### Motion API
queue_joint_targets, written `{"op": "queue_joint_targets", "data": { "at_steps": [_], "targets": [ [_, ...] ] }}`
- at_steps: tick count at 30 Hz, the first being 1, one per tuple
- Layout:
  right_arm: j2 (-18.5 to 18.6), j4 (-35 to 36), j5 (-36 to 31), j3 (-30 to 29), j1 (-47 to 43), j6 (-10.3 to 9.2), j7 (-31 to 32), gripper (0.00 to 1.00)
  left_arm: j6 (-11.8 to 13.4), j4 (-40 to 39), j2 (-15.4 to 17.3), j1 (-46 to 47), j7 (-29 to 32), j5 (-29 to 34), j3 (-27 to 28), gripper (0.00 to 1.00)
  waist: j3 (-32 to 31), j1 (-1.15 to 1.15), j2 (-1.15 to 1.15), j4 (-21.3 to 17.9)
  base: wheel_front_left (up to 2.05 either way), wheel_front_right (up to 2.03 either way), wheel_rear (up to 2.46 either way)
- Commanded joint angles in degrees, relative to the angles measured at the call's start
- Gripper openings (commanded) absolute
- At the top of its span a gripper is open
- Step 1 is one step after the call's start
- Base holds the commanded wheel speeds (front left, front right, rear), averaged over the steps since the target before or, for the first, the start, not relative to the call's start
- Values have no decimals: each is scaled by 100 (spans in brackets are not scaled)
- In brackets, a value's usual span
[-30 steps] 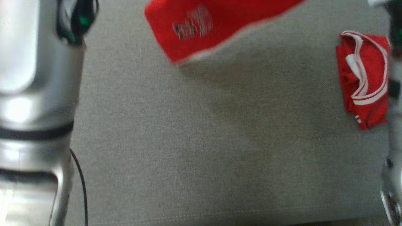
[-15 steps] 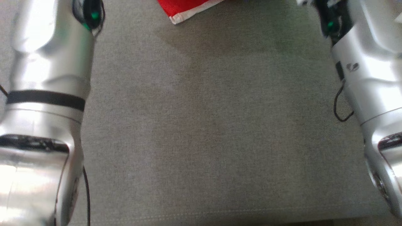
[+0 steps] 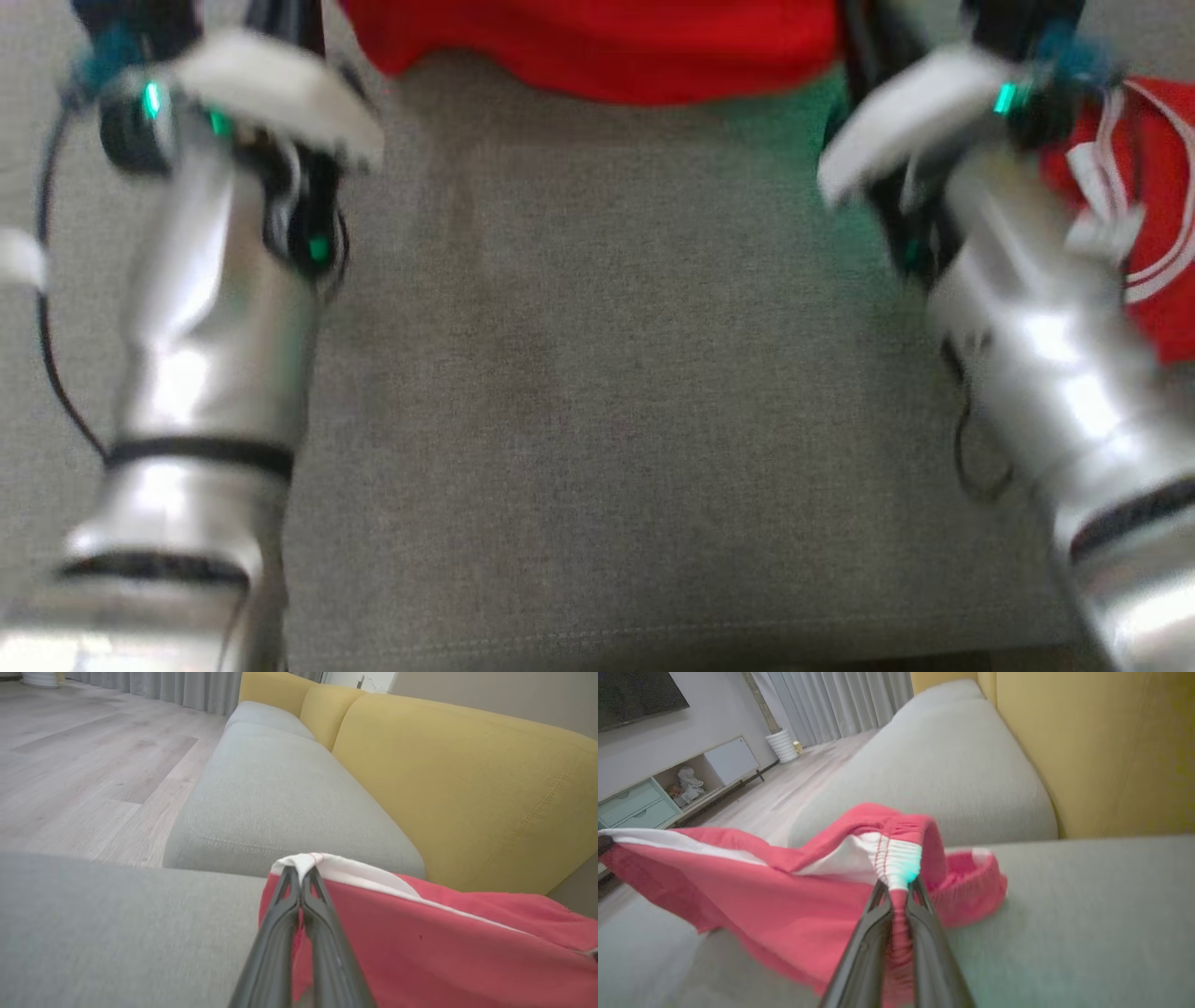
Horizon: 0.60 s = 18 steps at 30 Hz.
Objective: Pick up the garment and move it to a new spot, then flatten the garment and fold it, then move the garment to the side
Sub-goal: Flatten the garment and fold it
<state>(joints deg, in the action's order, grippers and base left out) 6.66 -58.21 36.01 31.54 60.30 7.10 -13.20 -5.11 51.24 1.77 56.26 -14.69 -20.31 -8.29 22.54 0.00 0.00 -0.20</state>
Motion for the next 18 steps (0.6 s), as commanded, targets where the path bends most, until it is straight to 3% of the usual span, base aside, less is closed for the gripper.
{"op": "queue_joint_targets", "data": {
  "at_steps": [1,12,18],
  "targets": [
    [24,280,121,106,-453,39,-103,0,-38,-377,183,-332,-30,20,180,0,-160,0,0,-28,0,0,0],
    [730,2027,316,21,-2888,39,-116,0,-95,-2359,171,-3171,-30,313,341,0,-873,0,0,-5,0,0,0],
    [1043,3350,-29,-610,-4416,39,356,0,10,-3427,188,-4552,86,396,219,0,-1219,0,0,137,0,0,0]
  ]
}}
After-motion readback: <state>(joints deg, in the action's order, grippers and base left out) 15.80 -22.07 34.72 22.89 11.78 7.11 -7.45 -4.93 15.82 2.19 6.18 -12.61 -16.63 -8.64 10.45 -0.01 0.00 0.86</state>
